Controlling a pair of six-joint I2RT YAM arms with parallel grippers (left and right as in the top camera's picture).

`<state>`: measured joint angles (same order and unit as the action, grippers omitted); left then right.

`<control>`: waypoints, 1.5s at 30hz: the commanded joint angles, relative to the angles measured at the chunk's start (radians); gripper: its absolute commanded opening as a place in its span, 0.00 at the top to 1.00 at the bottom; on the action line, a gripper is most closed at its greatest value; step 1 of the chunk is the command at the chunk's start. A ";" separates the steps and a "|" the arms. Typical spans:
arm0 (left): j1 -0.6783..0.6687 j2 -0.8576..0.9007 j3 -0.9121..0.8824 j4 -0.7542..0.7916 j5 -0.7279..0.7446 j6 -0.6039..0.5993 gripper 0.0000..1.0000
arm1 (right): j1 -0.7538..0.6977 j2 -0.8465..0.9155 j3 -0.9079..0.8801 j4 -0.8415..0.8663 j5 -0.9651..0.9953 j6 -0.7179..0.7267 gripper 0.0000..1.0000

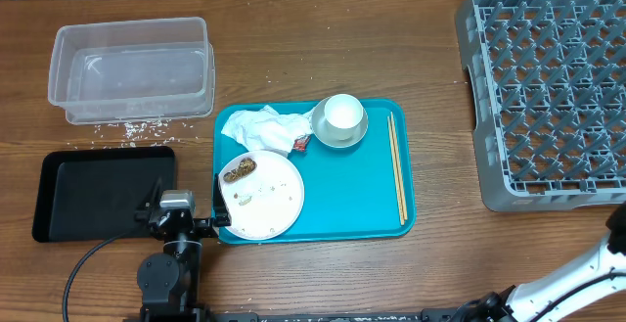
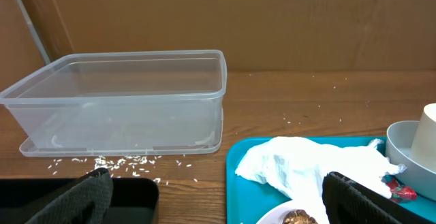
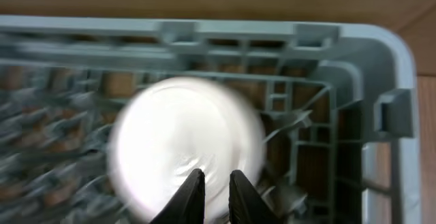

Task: Sort waste into correct bins and load items into the dishwasher
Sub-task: 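Lower the plate into the dish rack and open the right gripper, then move the right gripper back to the white cup and grasp it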

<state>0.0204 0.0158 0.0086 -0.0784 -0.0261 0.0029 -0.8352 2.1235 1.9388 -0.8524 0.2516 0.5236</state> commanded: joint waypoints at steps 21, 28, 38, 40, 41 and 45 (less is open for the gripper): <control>0.005 -0.010 -0.004 0.002 0.009 -0.006 0.00 | 0.779 -0.196 0.005 -0.546 -0.626 -0.343 0.43; 0.005 -0.010 -0.004 0.002 0.009 -0.006 0.00 | 1.150 -0.181 0.005 -0.465 -0.283 -0.180 0.18; 0.005 -0.010 -0.004 0.002 0.009 -0.006 0.00 | 1.431 -0.064 0.005 -0.300 -0.142 -0.054 0.39; 0.005 -0.010 -0.004 0.002 0.009 -0.006 0.00 | 1.456 -0.032 0.005 -0.298 -0.076 -0.031 0.39; 0.005 -0.010 -0.004 0.002 0.009 -0.006 0.00 | 1.466 -0.013 0.005 -0.297 -0.051 -0.020 0.42; 0.005 -0.010 -0.004 0.002 0.009 -0.006 0.00 | 1.481 0.034 0.005 -0.288 -0.049 -0.010 0.52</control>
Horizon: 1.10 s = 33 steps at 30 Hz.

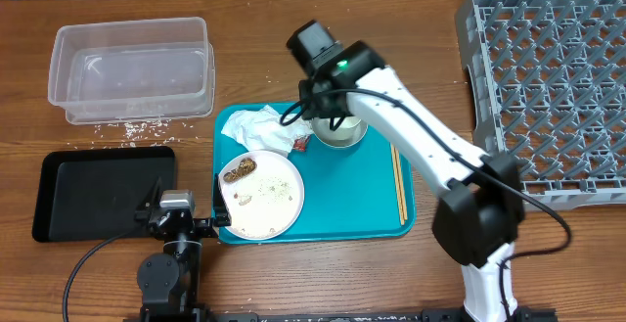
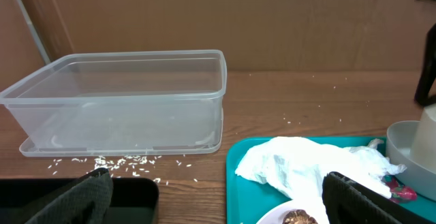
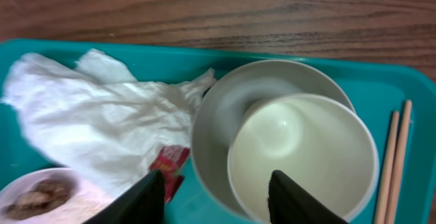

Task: Sort waste into correct bins and load items into the dishwasher
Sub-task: 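Move the right gripper back to the white cup and grasp it, then lift the white cup off the saucer and carry it to the rack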

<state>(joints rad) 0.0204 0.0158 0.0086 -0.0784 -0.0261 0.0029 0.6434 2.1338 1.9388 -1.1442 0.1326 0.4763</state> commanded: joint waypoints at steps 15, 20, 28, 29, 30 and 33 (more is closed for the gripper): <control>0.005 -0.010 -0.004 0.002 0.009 -0.006 0.00 | 0.008 0.098 0.007 -0.018 0.032 0.052 0.78; 0.005 -0.010 -0.004 0.002 0.009 -0.006 0.00 | 0.006 0.096 0.061 -0.061 -0.006 0.052 0.92; 0.005 -0.010 -0.004 0.002 0.009 -0.006 0.00 | -0.023 0.092 0.369 -0.272 0.002 0.043 0.96; 0.005 -0.010 -0.004 0.002 0.009 -0.006 0.00 | -0.038 0.089 0.422 -0.312 0.011 0.037 0.96; 0.005 -0.010 -0.004 0.002 0.009 -0.006 0.00 | -0.056 0.087 0.472 -0.351 0.022 0.027 0.96; 0.005 -0.010 -0.004 0.002 0.009 -0.006 0.00 | -0.145 0.079 0.617 -0.467 0.073 0.014 0.96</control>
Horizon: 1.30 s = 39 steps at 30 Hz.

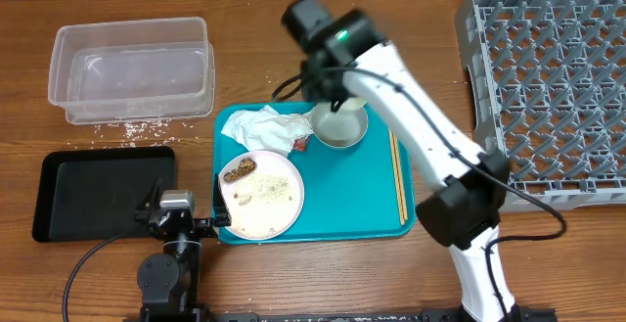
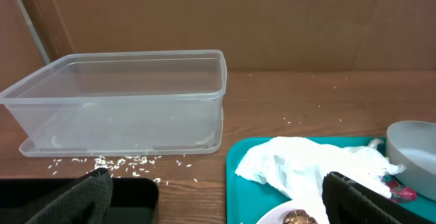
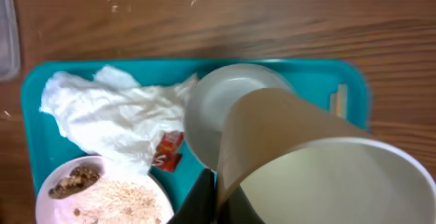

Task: Sort waste into correct bins and load items into the dishwasher
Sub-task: 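Lift the white cup off the saucer and carry it to the rack, then set the white cup upside down in the rack and release it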

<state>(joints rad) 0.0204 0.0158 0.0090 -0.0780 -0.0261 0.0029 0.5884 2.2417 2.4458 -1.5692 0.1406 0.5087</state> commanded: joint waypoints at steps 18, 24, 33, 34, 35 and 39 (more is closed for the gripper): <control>0.005 -0.010 -0.004 0.002 0.009 -0.006 0.00 | -1.178 -0.043 0.133 -0.125 -0.898 -0.523 0.96; 0.005 -0.010 -0.004 0.002 0.009 -0.006 0.00 | -1.396 -0.020 -0.015 -0.080 -1.096 -0.700 0.96; 0.005 -0.010 -0.004 0.002 0.009 -0.006 0.00 | -1.526 0.010 -0.362 0.272 -1.408 -0.695 0.96; 0.005 -0.010 -0.004 0.002 0.009 -0.006 0.00 | -1.527 0.010 -0.392 0.303 -1.420 -0.696 0.96; 0.005 -0.010 -0.004 0.002 0.009 -0.006 0.00 | -1.527 0.010 -0.428 0.344 -1.427 -0.696 0.96; 0.005 -0.010 -0.004 0.002 0.009 -0.006 0.00 | -1.526 0.011 -0.563 0.546 -1.429 -0.621 0.96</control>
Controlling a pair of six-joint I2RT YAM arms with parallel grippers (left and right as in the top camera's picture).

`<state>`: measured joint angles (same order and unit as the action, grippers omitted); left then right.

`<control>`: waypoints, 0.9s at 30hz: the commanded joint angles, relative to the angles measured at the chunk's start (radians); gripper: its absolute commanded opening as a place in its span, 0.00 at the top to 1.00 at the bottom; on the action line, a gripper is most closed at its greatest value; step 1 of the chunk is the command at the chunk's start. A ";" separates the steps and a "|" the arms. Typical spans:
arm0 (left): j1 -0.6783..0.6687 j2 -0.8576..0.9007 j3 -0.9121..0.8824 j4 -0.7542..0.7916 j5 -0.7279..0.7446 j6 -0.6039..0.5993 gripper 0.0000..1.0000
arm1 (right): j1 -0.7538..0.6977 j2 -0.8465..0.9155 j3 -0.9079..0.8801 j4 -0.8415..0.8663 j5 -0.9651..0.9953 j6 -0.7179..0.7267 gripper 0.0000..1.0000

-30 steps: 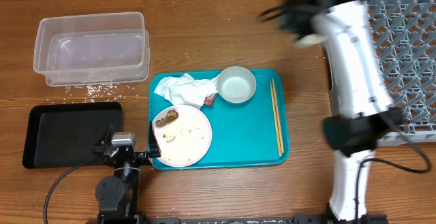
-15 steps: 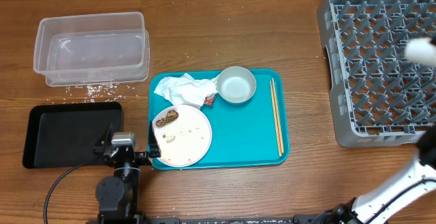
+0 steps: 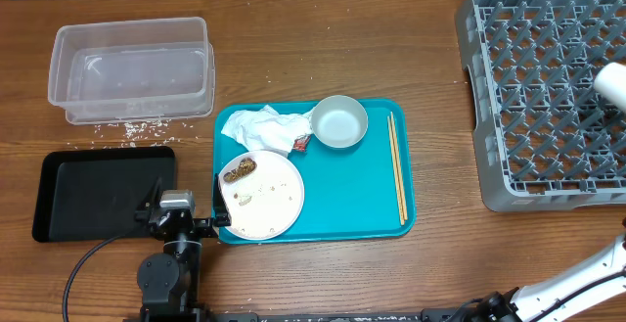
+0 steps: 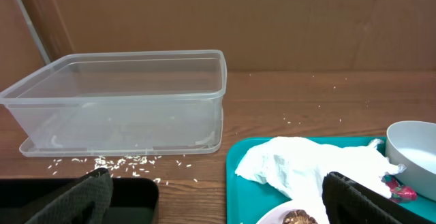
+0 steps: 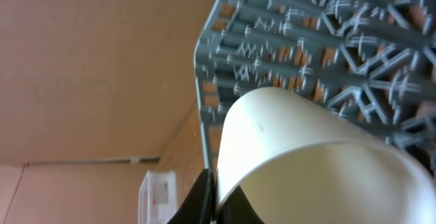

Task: Sort waste into correct bins and load items into the dishwasher
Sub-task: 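Set the white cup upside down in the rack and release it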

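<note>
My right gripper (image 5: 216,197) is shut on the rim of a white cup (image 5: 300,156) and holds it tilted over the grey dishwasher rack (image 5: 354,47). From overhead the cup (image 3: 612,79) shows at the right edge, above the rack (image 3: 548,87). On the teal tray (image 3: 362,200) lie a crumpled napkin (image 3: 262,128), a small red wrapper (image 3: 301,142), a grey bowl (image 3: 339,122), a plate with food scraps (image 3: 262,195) and chopsticks (image 3: 397,165). My left gripper (image 4: 218,203) is open and low at the tray's left edge, with nothing between its fingers.
A clear plastic bin (image 3: 132,68) stands at the back left with rice grains scattered before it. A black tray (image 3: 98,190) lies at the front left. Part of the right arm (image 3: 587,263) crosses the front right corner.
My right gripper has gone with the cup from above the bowl on the tray to over the rack at the far right. The bowl stays on the tray. The left arm has not moved.
The cup stood in the bowl on the tray while my right gripper was by the rack. Then the gripper was open over the cup. Then it was shut on the cup's rim and held it above the bowl. Now the cup is over the rack.
</note>
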<state>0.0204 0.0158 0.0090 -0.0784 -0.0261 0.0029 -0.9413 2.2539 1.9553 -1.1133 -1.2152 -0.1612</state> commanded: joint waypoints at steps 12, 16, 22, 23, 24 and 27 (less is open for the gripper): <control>0.005 -0.010 -0.004 0.002 0.009 -0.006 0.00 | 0.003 0.053 -0.131 0.274 -0.086 0.185 0.96; 0.005 -0.010 -0.004 0.002 0.009 -0.006 0.00 | -0.006 0.060 -0.131 0.236 0.103 0.245 0.96; 0.005 -0.010 -0.004 0.002 0.009 -0.006 0.00 | -0.036 0.060 -0.129 0.173 0.240 0.244 0.96; 0.005 -0.010 -0.004 0.002 0.009 -0.006 0.00 | -0.043 0.060 -0.127 0.167 0.239 0.244 0.96; 0.005 -0.010 -0.004 0.002 0.009 -0.006 0.00 | -0.051 0.060 -0.126 0.161 0.239 0.245 0.96; 0.005 -0.010 -0.004 0.002 0.009 -0.006 0.00 | -0.076 0.060 -0.112 0.134 0.239 0.245 0.87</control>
<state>0.0204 0.0158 0.0086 -0.0784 -0.0261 0.0029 -0.9836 2.2776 1.8542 -0.9600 -1.2316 0.0795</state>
